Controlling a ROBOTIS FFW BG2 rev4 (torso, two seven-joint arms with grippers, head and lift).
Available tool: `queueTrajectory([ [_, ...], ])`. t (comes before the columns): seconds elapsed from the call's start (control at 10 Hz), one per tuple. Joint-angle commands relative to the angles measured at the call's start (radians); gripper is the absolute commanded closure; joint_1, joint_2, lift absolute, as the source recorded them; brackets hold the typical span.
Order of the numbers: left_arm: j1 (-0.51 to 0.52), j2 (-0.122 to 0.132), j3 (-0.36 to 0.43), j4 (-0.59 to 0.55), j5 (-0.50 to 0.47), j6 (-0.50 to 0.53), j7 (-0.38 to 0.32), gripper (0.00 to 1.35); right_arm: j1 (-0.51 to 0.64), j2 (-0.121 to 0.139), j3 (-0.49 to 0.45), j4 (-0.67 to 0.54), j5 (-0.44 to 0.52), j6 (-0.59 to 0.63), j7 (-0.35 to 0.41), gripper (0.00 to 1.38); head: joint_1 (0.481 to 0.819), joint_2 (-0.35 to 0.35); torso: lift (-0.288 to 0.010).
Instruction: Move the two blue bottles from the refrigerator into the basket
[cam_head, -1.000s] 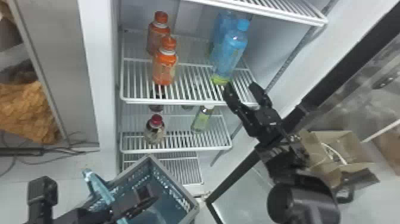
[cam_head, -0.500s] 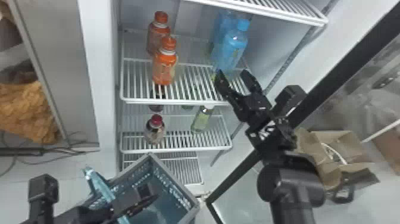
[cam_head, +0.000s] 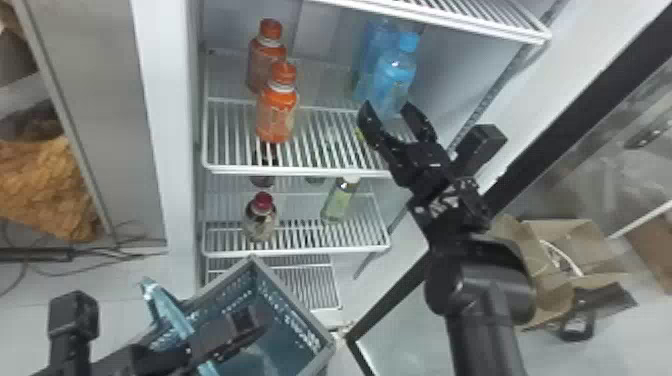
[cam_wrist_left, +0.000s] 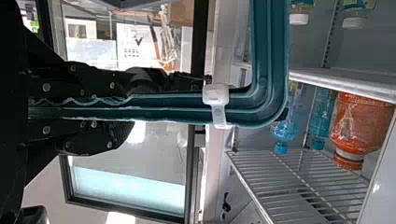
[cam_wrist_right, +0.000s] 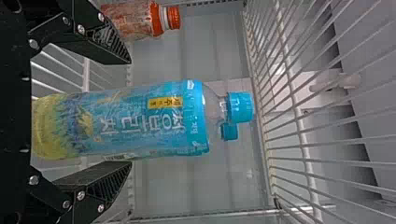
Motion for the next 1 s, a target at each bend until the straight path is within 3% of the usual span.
queueTrajectory([
  [0.0,0.0,0.0,-0.001,0.0,0.0,0.0,0.0,1.2,-0.029,-0.002,0.007,0.03,0.012,0.0,-0.004,0.3,0.695,-0.35,0.001],
  [0.2,-0.002,0.0,0.001,0.0,-0.002,0.0,0.0,1.2,-0.051,-0.008,0.005,0.044,0.026,0.003,-0.009,0.33,0.695,-0.35,0.001],
  [0.3,-0.002,0.0,-0.001,0.0,-0.002,0.0,0.0,1.2,-0.053,-0.01,-0.001,0.049,0.028,0.01,-0.009,0.51,0.695,-0.35,0.001],
  [0.4,-0.002,0.0,-0.001,0.0,-0.002,0.0,0.0,1.2,-0.053,-0.01,-0.003,0.064,0.01,0.01,-0.011,0.92,0.695,-0.35,0.003],
  [0.5,-0.002,0.0,-0.001,0.0,-0.002,0.0,0.0,1.2,-0.048,-0.01,-0.007,0.064,0.008,0.005,-0.017,1.23,0.695,-0.35,0.005],
  [0.9,-0.004,0.002,-0.001,0.0,-0.002,0.0,0.0,1.2,-0.012,-0.014,-0.009,0.02,0.012,-0.002,-0.018,1.28,0.695,-0.35,0.006],
])
